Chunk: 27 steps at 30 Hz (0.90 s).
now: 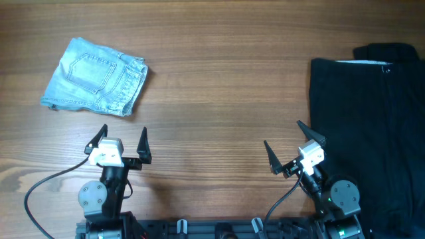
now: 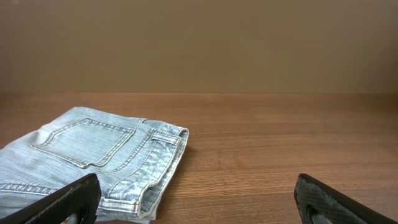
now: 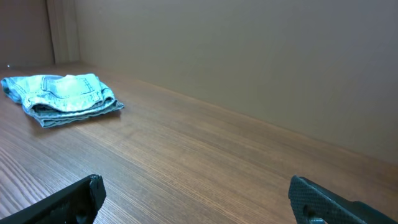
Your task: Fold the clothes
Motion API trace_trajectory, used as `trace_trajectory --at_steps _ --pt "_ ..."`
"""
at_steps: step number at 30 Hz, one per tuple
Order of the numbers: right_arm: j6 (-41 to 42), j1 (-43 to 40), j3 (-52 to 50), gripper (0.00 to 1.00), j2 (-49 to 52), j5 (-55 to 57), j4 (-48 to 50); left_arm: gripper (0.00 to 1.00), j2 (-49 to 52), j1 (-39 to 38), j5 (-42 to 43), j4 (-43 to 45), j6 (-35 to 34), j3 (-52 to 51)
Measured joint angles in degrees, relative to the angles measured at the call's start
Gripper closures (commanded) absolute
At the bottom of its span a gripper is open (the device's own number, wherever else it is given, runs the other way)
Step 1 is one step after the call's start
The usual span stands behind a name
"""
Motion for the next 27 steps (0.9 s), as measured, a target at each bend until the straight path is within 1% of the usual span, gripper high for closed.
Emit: trace_trajectory --at_steps 13,17,19,20,22,24,26,27 --pt "0.02 0.00 0.00 0.01 0.00 -0.20 0.02 0.00 -0.02 0.00 0.15 0.07 0.00 0.00" --pt "2.03 0.02 0.00 0.00 0.00 -1.57 1.18 0.00 0.00 0.00 3.80 0.52 -0.04 -0.02" --pt "5.92 0.02 -0.02 0.00 0.00 -2.36 4.76 0.00 0.00 0.02 5.77 2.36 -0.20 -0.15" --pt "7.74 0.02 0.02 0.00 0.00 -2.43 6.23 0.00 0.00 0.00 7.85 5.64 -0.20 -0.33" --pt "9.86 0.00 0.31 0.00 0.00 -2.60 6.80 0.00 0.00 0.00 9.29 10.43 -0.22 -0.42" --pt "11.34 0.00 1.86 0.00 0.17 -2.58 4.98 0.00 0.00 0.00 9.94 12.63 -0.22 -0.07" --pt "12.31 0.00 6.12 0.00 1.90 -1.90 0.96 0.00 0.00 0.00 10.40 11.96 -0.22 0.87" --pt "12.68 0.00 9.86 0.00 4.31 -0.98 -2.47 0.00 0.28 0.00 10.45 10.40 -0.42 2.14"
